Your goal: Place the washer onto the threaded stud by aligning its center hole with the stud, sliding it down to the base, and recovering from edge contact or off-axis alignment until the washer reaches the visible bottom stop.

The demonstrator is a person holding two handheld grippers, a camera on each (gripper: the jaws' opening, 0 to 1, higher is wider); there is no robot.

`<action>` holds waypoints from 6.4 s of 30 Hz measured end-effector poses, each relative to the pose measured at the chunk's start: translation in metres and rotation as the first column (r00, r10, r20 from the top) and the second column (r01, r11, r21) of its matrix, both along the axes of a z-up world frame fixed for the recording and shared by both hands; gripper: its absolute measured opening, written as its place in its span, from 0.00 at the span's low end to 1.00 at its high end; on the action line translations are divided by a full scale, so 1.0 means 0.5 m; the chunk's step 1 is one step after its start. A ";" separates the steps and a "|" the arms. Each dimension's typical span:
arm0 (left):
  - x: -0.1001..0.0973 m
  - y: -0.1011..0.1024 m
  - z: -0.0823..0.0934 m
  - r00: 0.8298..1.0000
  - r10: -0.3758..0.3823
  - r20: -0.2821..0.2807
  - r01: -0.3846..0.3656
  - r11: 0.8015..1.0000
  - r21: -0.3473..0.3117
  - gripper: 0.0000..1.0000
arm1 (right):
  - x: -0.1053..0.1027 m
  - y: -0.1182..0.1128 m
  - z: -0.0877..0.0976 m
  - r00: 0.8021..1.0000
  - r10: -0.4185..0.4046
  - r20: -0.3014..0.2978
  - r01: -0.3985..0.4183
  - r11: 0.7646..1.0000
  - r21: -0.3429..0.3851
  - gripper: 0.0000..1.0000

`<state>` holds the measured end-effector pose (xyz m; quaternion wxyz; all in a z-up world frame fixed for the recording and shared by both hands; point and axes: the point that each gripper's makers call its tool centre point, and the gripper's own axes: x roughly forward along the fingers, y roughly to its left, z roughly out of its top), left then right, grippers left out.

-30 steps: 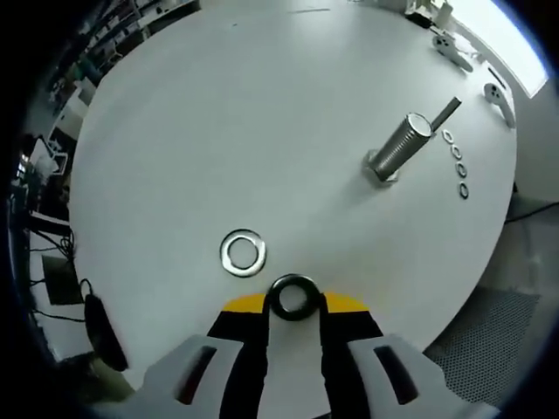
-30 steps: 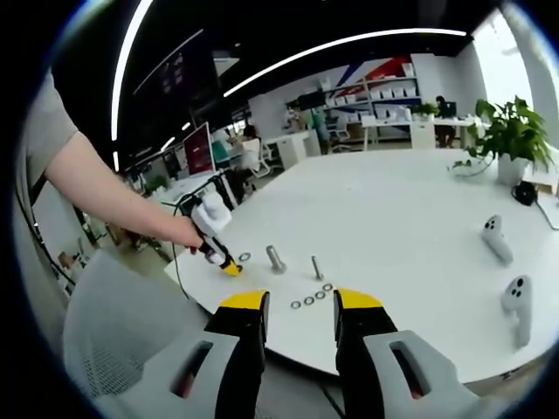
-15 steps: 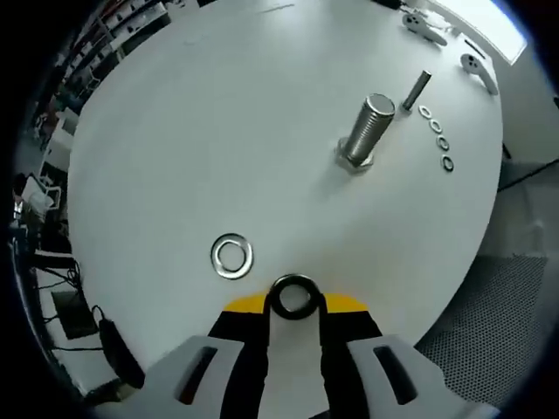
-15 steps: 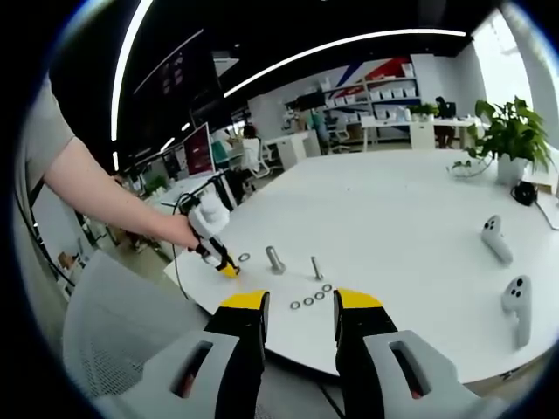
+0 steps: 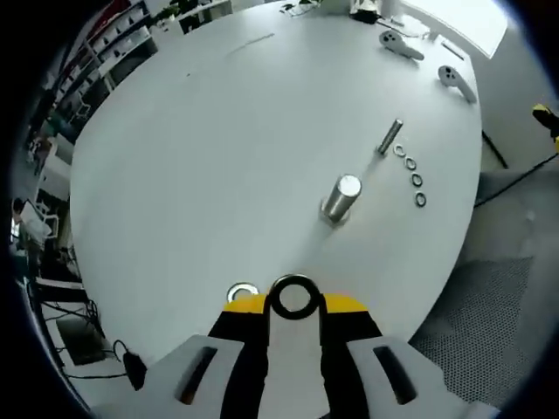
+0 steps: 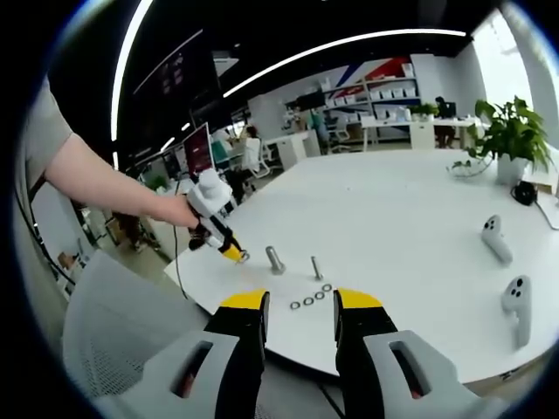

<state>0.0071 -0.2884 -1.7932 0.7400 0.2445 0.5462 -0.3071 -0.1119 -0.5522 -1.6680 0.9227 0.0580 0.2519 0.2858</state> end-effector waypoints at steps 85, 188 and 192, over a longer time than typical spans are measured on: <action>0.039 -0.146 -0.081 0.989 -0.149 -0.013 0.149 0.989 0.008 0.25 | -0.002 0.000 -0.008 1.000 0.007 -0.020 -0.007 1.000 -0.005 0.30; 0.009 0.044 -0.058 0.998 -0.024 -0.065 0.029 0.997 0.068 0.19 | -0.004 0.003 -0.013 0.999 0.019 -0.029 -0.020 0.999 -0.025 0.28; 0.013 0.008 -0.026 0.995 -0.090 -0.042 0.092 0.995 0.049 0.19 | -0.005 0.004 -0.014 0.999 0.022 -0.031 -0.023 0.999 -0.028 0.28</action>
